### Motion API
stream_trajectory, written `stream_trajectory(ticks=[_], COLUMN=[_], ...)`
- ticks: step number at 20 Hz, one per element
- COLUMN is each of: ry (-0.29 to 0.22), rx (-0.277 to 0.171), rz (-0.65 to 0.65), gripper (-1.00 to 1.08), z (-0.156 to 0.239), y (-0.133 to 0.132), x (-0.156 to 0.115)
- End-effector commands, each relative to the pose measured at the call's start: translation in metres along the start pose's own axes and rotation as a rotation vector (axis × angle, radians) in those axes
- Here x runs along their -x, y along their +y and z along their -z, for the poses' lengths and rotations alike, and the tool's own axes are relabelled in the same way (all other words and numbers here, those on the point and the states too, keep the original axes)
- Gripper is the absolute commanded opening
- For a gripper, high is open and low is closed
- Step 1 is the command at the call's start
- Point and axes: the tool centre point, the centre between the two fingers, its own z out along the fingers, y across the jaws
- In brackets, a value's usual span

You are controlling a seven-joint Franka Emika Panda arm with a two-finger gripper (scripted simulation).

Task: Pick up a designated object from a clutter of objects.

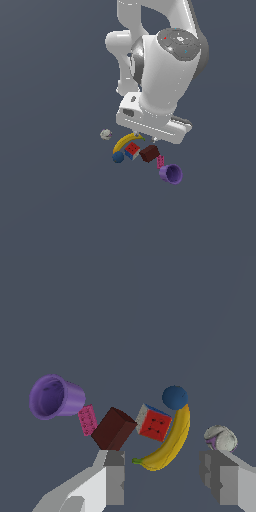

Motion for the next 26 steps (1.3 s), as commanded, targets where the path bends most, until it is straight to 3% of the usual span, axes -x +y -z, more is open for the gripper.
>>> stream_trajectory(ticks=[1, 11, 26], ry=[0.002, 0.038, 0.151], rx=[0.021, 0.112, 0.217], rz=[-0.044, -0.209, -0.387], gripper=[0.28, 0.28, 0.28], z=[-0.011, -0.055, -0.108], y=[-0.013, -0.063, -0.125], x=[-0.004, -0.012, -0.011])
